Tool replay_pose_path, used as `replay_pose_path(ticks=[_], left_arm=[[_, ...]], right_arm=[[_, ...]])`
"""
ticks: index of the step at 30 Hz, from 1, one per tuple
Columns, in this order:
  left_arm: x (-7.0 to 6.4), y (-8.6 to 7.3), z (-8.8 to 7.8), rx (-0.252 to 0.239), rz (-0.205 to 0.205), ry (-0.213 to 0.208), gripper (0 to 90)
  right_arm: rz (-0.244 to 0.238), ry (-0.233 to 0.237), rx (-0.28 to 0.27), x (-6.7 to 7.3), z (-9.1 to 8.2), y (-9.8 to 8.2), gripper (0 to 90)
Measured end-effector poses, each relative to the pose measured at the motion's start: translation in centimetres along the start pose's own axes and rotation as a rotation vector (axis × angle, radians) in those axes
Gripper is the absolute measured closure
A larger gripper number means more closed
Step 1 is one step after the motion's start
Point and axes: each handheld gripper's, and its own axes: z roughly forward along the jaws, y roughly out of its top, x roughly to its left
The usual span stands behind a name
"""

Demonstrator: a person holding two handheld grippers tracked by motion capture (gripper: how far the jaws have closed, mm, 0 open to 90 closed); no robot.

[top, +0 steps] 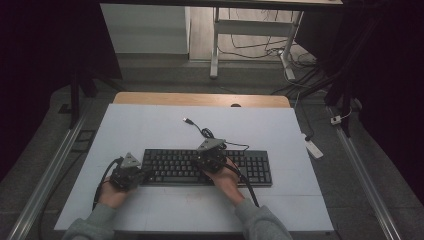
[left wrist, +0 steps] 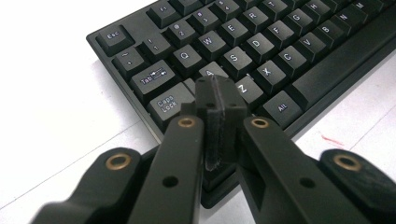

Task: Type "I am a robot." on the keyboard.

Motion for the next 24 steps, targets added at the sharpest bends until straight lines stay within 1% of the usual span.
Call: replay_pose_path(ticks=[2, 4, 7, 10, 12, 14, 17, 19, 21, 22, 23, 24], left_arm=[[0.0, 0.0, 0.0, 0.002, -0.002, 0.002, 88.7], [-0.1, 0.0, 0.2, 0.012, 0.004, 0.006, 88.7], [-0.1, 0.0, 0.2, 0.011, 0.006, 0.006, 88.8], [-0.1, 0.0, 0.2, 0.010, 0.005, 0.006, 88.7], [-0.1, 0.0, 0.2, 0.012, 0.007, 0.008, 88.8], [-0.1, 0.0, 0.2, 0.012, 0.007, 0.007, 88.8], [-0.1, 0.0, 0.2, 0.010, 0.005, 0.006, 88.8], [-0.1, 0.0, 0.2, 0.009, 0.003, 0.006, 88.7], [-0.1, 0.0, 0.0, -0.008, 0.004, 0.006, 88.7], [-0.1, 0.0, 0.0, -0.008, 0.004, 0.006, 88.6], [-0.1, 0.1, -0.3, -0.026, 0.001, 0.003, 88.6], [-0.1, 0.1, -0.4, -0.033, 0.001, 0.003, 88.5]], right_arm=[[0.002, 0.005, -0.005, 0.0, 0.0, 0.0, 87.3], [0.004, 0.005, -0.005, 0.0, 0.0, 0.0, 87.3], [0.006, 0.006, -0.006, 0.0, 0.1, 0.0, 87.4], [0.005, 0.006, -0.002, -0.1, 0.1, 0.0, 87.4], [0.014, 0.006, 0.017, -0.2, 0.3, 0.0, 88.7], [0.022, 0.007, 0.014, -0.2, 0.3, 0.0, 89.7], [0.019, 0.006, 0.016, -0.1, 0.3, 0.0, 89.8], [0.012, 0.003, 0.008, -0.1, 0.2, 0.0, 89.8], [0.009, 0.006, -0.015, 0.0, -0.1, 0.1, 89.9], [0.007, 0.005, -0.027, 0.0, -0.3, 0.2, 89.9], [0.001, 0.005, -0.040, 0.0, -0.6, 0.3, 89.9], [0.001, 0.006, -0.047, 0.0, -0.7, 0.4, 89.9]])
